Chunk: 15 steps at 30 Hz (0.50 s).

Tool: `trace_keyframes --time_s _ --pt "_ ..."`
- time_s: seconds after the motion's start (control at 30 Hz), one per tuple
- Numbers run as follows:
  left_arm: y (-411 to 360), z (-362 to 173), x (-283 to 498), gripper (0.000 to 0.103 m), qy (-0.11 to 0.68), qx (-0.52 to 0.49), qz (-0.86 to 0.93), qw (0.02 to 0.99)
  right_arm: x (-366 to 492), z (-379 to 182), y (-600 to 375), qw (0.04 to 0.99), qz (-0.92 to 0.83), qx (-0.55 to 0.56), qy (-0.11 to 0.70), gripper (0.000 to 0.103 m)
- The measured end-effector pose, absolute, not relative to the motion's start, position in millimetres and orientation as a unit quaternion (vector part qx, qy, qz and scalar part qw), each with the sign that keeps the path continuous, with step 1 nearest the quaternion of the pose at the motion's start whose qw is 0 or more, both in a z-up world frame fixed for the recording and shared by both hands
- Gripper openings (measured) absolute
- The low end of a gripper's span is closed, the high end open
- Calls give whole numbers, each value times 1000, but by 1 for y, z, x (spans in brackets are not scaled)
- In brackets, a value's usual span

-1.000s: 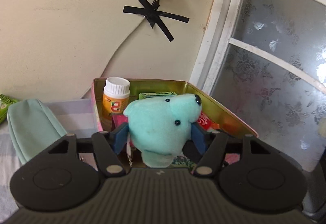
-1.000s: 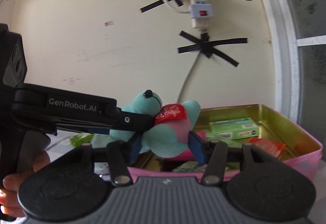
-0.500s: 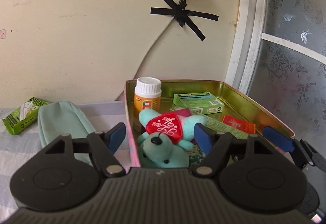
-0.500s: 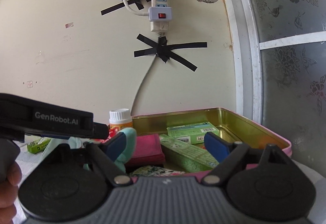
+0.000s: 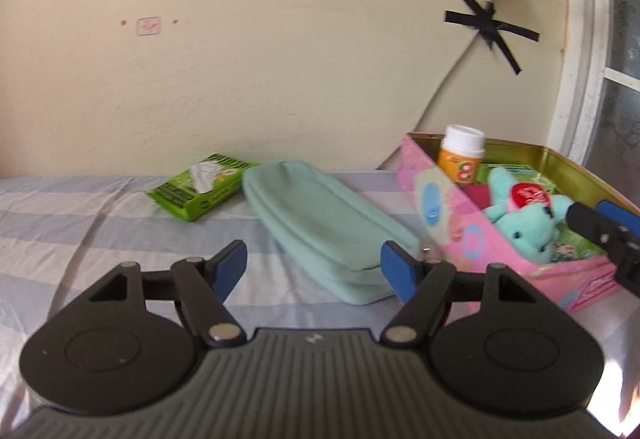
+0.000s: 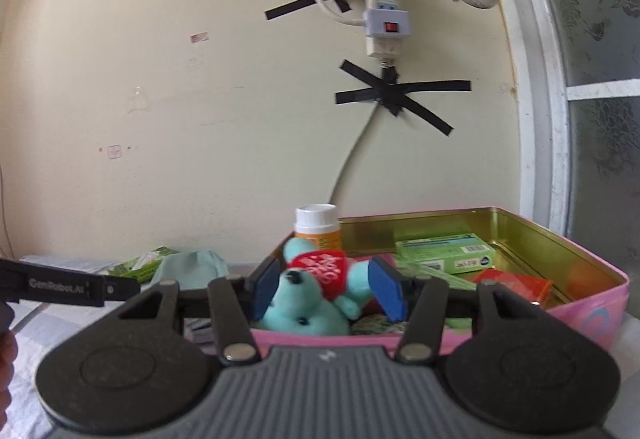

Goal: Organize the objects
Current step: 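Move the right gripper to the teal zippered pouch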

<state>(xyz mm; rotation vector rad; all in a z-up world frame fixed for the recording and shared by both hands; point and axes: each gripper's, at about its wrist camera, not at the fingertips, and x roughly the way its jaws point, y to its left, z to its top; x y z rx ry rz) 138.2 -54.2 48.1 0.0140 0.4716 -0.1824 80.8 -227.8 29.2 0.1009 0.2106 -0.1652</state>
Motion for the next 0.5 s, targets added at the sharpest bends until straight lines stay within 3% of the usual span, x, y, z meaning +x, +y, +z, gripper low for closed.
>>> trace_keyframes --time_s 0.27,0.33,0.5 --pt "18 18 156 75 245 1 16 969 129 24 -130 986 22 -34 161 51" --pt "38 16 162 75 267 -49 13 962 145 15 -113 982 26 -52 178 49" --pt "44 14 170 75 284 -65 5 957 183 3 -100 974 2 -72 215 50"
